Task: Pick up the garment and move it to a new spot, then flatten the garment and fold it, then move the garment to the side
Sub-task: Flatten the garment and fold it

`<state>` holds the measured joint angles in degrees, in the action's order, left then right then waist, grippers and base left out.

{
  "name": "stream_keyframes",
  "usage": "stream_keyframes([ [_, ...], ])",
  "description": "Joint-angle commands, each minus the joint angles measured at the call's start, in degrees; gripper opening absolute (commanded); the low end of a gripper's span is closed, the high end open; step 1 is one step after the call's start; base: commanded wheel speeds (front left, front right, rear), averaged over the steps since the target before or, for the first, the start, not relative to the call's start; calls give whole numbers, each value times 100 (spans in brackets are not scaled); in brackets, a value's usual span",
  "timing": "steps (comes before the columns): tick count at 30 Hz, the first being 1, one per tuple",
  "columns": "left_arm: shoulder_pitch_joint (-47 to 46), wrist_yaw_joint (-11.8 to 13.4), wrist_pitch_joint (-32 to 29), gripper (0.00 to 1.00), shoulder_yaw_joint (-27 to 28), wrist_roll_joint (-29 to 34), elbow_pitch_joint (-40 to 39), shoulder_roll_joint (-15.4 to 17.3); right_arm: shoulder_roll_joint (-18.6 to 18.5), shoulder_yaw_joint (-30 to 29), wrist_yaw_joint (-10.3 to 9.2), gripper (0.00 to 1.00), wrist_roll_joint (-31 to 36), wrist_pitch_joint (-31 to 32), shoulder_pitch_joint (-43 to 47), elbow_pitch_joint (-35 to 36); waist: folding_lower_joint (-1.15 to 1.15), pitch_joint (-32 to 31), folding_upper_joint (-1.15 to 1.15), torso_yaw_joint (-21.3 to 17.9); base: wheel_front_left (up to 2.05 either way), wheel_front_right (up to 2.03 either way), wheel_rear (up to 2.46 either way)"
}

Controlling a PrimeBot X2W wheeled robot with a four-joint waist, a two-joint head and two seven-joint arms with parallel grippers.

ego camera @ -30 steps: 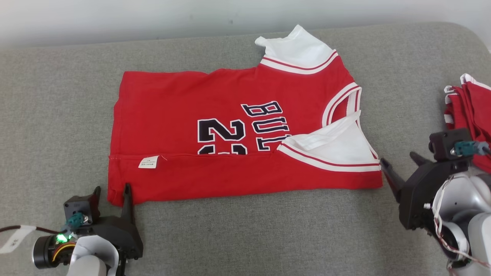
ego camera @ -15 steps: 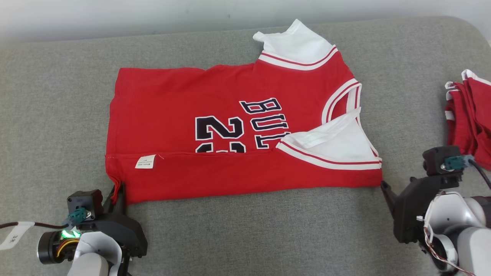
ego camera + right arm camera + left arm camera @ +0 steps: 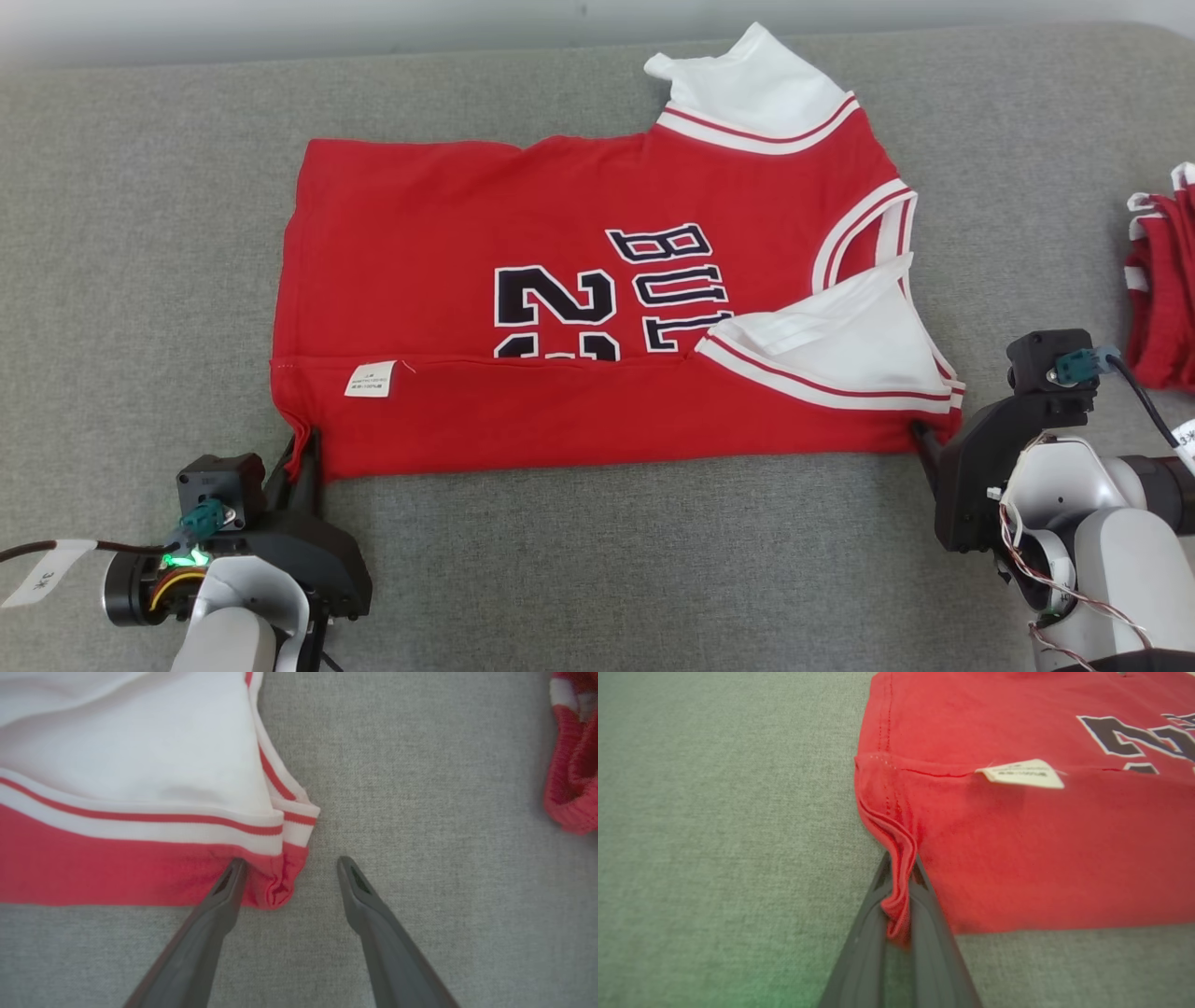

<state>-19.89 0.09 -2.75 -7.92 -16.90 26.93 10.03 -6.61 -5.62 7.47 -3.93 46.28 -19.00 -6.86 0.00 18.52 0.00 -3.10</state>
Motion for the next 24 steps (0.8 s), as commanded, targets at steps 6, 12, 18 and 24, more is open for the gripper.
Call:
stream_keyframes([
  [6,233,17,-136,0,-132,-9,296,-33,60,93,1,0,32,-60,-61,-358,0,31,0,61,0,0,0],
  [12,488,-4,-22,0,-101,-166,274,-105,-38,19,-3,0,-113,-120,182,-233,0,-225,0,88,0,0,0],
  [18,797,4,-113,0,-41,-299,70,-68,-143,-16,-1,0,-544,164,708,448,0,-613,0,134,0,0,0],
  [24,1229,60,-251,0,3,-435,-400,-2,-187,-175,-1,0,-818,596,1398,1359,0,-870,0,163,0,0,0],
])
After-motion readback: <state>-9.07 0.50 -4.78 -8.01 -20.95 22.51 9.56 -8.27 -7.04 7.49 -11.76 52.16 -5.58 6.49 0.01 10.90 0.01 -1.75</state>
